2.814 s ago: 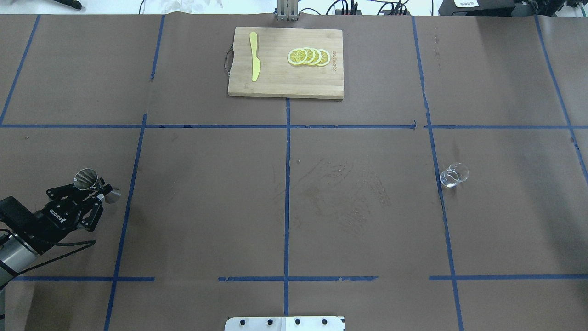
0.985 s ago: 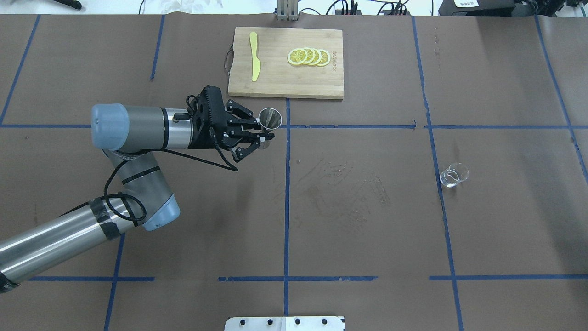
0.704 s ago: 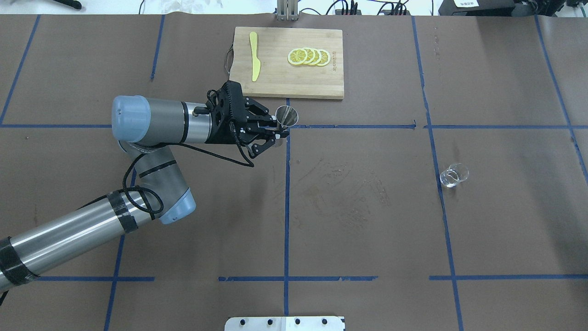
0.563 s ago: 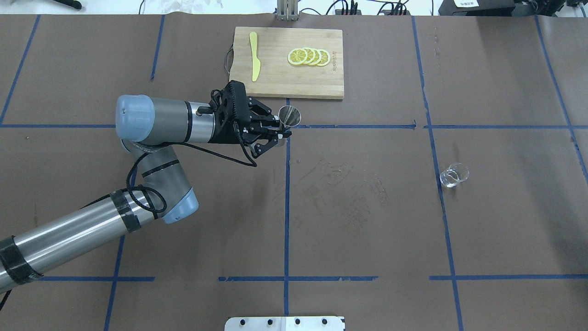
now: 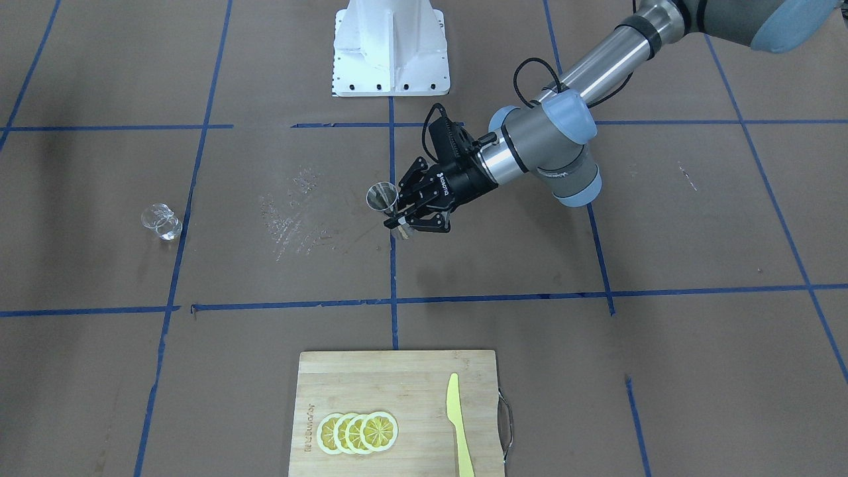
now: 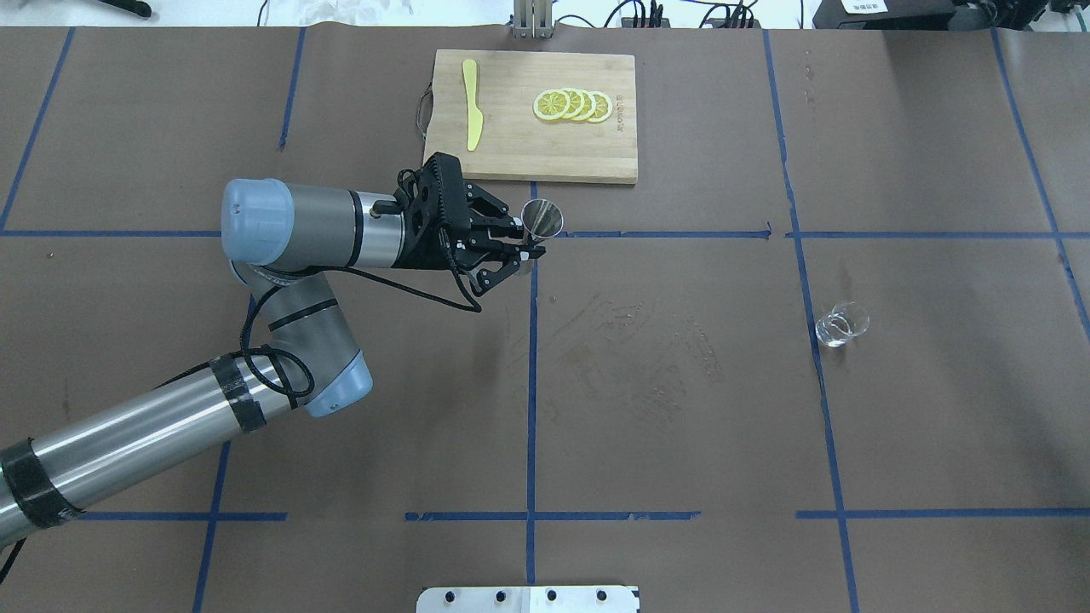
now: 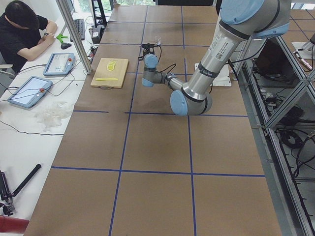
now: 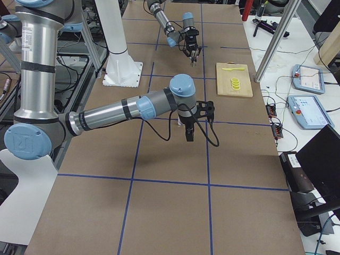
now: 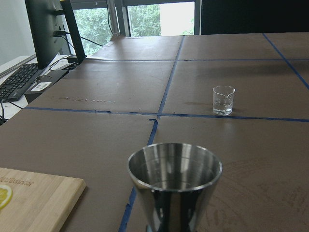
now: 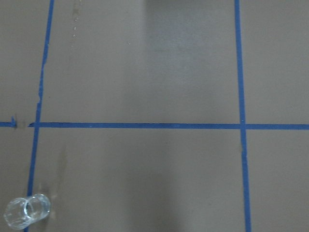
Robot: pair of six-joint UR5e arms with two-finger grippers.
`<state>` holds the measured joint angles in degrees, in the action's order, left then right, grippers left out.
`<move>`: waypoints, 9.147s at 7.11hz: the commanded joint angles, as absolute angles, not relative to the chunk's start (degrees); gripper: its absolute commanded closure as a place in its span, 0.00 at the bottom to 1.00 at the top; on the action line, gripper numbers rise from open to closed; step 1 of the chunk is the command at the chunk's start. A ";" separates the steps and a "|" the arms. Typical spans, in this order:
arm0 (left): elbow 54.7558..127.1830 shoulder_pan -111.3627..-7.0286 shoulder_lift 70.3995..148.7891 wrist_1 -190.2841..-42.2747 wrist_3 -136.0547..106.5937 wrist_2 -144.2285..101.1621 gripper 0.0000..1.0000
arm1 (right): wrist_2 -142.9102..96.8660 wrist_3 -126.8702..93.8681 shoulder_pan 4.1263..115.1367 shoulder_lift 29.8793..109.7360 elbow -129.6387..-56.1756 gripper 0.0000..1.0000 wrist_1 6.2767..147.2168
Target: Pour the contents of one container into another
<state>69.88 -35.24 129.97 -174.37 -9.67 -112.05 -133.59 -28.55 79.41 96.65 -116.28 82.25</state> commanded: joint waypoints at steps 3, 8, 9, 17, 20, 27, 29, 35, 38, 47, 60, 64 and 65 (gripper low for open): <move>70.05 -34.46 129.64 -174.46 -9.67 -111.80 1.00 | -116.06 -56.81 59.01 99.84 -120.67 0.00 64.47; 70.31 -33.93 128.76 -174.73 -9.67 -109.95 1.00 | -81.22 -75.54 33.81 101.69 -126.91 0.00 63.46; 70.40 -33.93 128.67 -174.73 -9.67 -109.95 1.00 | -72.34 -78.72 28.88 101.78 -126.83 0.00 63.46; 71.46 -33.93 127.35 -174.90 -9.67 -109.95 1.00 | -31.04 -96.84 11.61 100.55 -113.39 0.00 63.28; 71.72 -33.93 127.35 -174.90 -9.67 -109.86 1.00 | -27.61 -99.49 10.29 98.09 -107.50 0.00 63.37; 71.89 -33.84 126.92 -174.99 -9.67 -109.07 1.00 | -25.31 -99.40 8.53 97.65 -103.46 0.00 63.46; 72.16 -33.93 126.83 -174.99 -9.67 -109.07 1.00 | -24.62 -99.40 8.53 93.97 -99.25 0.00 63.46; 72.42 -33.84 126.47 -175.08 -9.67 -109.07 1.00 | -24.08 -99.32 8.61 93.87 -95.98 0.05 63.46; 72.51 -33.93 126.39 -175.17 -9.67 -109.07 1.00 | -24.17 -99.23 8.53 93.52 -95.98 0.34 63.46; 72.60 -33.93 126.12 -175.52 -9.67 -109.07 1.00 | -23.99 -93.38 8.88 93.43 -97.72 1.00 62.59; 72.51 -33.84 126.04 -175.52 -9.67 -109.07 1.00 | -28.83 -42.42 14.49 65.48 -102.56 1.00 54.03; 72.51 -33.84 126.04 -175.43 -9.67 -109.07 1.00 | -29.27 -38.33 15.29 61.29 -102.83 1.00 62.77; 72.51 -33.84 126.04 -175.43 -9.67 -109.07 1.00 | -29.18 -37.80 15.21 58.82 -102.83 1.00 69.28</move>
<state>72.51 -33.84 126.04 -175.46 -9.67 -109.07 -29.21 -38.58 15.26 61.54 -102.76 62.11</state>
